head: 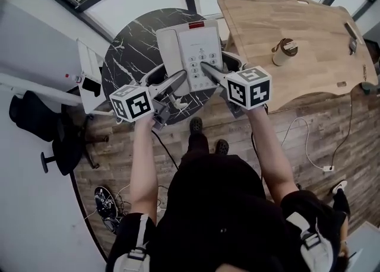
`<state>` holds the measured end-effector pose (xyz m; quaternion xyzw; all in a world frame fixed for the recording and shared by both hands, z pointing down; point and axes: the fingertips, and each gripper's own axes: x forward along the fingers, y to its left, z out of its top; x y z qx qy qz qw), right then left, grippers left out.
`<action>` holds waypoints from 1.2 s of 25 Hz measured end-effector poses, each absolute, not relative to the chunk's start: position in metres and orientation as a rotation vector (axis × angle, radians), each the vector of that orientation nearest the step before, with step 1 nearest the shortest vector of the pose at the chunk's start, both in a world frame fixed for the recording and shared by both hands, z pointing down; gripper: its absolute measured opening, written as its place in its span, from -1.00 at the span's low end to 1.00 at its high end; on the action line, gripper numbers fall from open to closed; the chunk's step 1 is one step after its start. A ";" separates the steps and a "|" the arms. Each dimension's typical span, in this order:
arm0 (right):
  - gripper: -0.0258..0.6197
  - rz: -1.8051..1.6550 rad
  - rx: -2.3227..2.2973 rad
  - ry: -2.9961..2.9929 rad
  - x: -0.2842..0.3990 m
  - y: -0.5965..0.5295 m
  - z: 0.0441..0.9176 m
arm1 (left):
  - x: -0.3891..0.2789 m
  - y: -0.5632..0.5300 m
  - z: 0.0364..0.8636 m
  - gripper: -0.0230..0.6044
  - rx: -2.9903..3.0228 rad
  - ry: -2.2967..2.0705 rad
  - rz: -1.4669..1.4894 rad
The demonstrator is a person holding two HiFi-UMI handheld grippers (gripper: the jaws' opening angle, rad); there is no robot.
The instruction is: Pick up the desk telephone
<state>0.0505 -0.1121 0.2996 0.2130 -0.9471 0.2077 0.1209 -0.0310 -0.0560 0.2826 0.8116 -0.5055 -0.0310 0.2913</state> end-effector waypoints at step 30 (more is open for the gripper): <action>-0.04 0.568 0.591 -2.808 0.069 -0.094 0.283 | -0.012 -0.035 0.266 0.25 2.197 -1.403 -0.088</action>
